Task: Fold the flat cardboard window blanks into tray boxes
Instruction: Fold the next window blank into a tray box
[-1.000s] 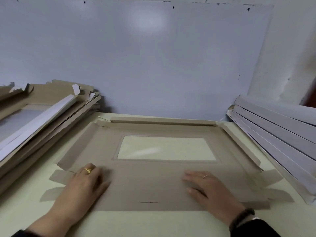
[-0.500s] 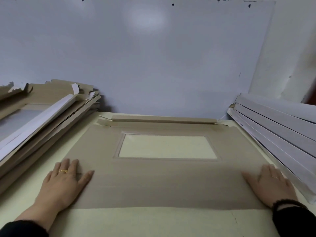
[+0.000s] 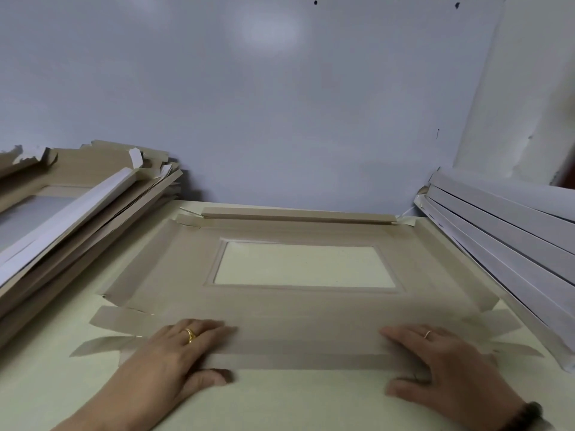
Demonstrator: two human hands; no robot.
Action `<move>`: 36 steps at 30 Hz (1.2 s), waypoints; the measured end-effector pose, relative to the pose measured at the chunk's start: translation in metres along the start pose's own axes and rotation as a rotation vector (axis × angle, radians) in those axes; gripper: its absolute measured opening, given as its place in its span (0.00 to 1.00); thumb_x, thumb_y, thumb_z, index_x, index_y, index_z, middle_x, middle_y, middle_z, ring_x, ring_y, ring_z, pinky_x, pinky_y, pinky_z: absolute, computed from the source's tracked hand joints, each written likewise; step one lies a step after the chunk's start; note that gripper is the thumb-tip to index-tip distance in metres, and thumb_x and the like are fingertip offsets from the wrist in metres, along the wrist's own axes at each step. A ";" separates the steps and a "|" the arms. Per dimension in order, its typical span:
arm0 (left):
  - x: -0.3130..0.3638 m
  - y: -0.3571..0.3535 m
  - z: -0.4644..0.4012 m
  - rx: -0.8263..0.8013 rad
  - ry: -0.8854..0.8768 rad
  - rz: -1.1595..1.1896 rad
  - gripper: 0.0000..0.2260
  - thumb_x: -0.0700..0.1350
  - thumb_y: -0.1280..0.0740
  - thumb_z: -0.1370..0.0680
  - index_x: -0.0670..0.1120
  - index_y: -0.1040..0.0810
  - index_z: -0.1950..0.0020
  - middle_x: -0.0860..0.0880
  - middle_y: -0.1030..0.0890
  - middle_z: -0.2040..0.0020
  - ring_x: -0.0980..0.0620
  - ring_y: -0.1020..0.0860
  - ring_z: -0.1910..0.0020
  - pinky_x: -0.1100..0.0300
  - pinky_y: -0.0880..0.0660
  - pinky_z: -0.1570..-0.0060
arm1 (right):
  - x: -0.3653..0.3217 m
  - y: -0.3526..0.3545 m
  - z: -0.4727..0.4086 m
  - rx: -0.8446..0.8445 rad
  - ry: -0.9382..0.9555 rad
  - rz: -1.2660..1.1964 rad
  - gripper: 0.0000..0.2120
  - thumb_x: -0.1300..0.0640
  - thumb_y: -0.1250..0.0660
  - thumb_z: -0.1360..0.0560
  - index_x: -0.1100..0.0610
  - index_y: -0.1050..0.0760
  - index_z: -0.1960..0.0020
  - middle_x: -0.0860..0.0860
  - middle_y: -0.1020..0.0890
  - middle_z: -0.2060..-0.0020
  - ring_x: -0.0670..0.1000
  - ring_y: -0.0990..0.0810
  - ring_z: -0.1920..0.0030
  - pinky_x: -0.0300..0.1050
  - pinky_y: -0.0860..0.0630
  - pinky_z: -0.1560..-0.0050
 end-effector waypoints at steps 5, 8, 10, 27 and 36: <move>-0.009 0.015 0.003 0.140 0.041 0.000 0.25 0.59 0.54 0.20 0.52 0.19 0.56 0.58 0.22 0.59 0.63 0.29 0.61 0.71 0.32 0.64 | 0.007 0.019 0.004 0.210 -0.031 -0.159 0.18 0.49 0.24 0.38 0.47 0.31 0.57 0.39 0.23 0.70 0.41 0.25 0.71 0.34 0.30 0.70; -0.012 0.024 0.003 0.222 0.063 -0.045 0.27 0.58 0.55 0.19 0.50 0.20 0.62 0.57 0.24 0.65 0.60 0.31 0.66 0.67 0.34 0.65 | 0.005 0.026 0.004 0.325 0.022 -0.027 0.15 0.43 0.41 0.26 0.52 0.28 0.64 0.45 0.25 0.76 0.49 0.26 0.75 0.40 0.34 0.71; -0.009 0.030 0.002 0.278 0.061 -0.084 0.27 0.57 0.54 0.19 0.49 0.22 0.64 0.56 0.25 0.69 0.56 0.32 0.65 0.65 0.36 0.63 | 0.001 0.029 0.000 0.368 0.040 0.028 0.29 0.41 0.52 0.21 0.56 0.26 0.69 0.48 0.25 0.76 0.50 0.26 0.73 0.42 0.35 0.66; 0.041 -0.052 -0.059 -0.113 0.145 0.146 0.24 0.60 0.51 0.20 0.59 0.48 0.25 0.60 0.50 0.25 0.62 0.56 0.26 0.68 0.65 0.33 | -0.077 -0.041 -0.048 -0.106 0.031 -0.035 0.25 0.40 0.50 0.30 0.45 0.20 0.45 0.39 0.21 0.44 0.39 0.22 0.44 0.37 0.28 0.43; -0.027 -0.053 -0.032 -0.194 0.441 0.042 0.21 0.58 0.56 0.19 0.63 0.54 0.26 0.62 0.56 0.24 0.59 0.58 0.25 0.60 0.58 0.29 | 0.031 -0.065 -0.030 -0.258 -0.302 -0.048 0.23 0.42 0.56 0.20 0.38 0.56 0.26 0.39 0.57 0.26 0.40 0.60 0.27 0.42 0.61 0.29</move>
Point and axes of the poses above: each hand's wrist, its own z-axis away from the middle knuckle, its own y-axis out of the back of the hand, x = y × z, the point moved 9 cm from there along -z, towards the middle knuckle
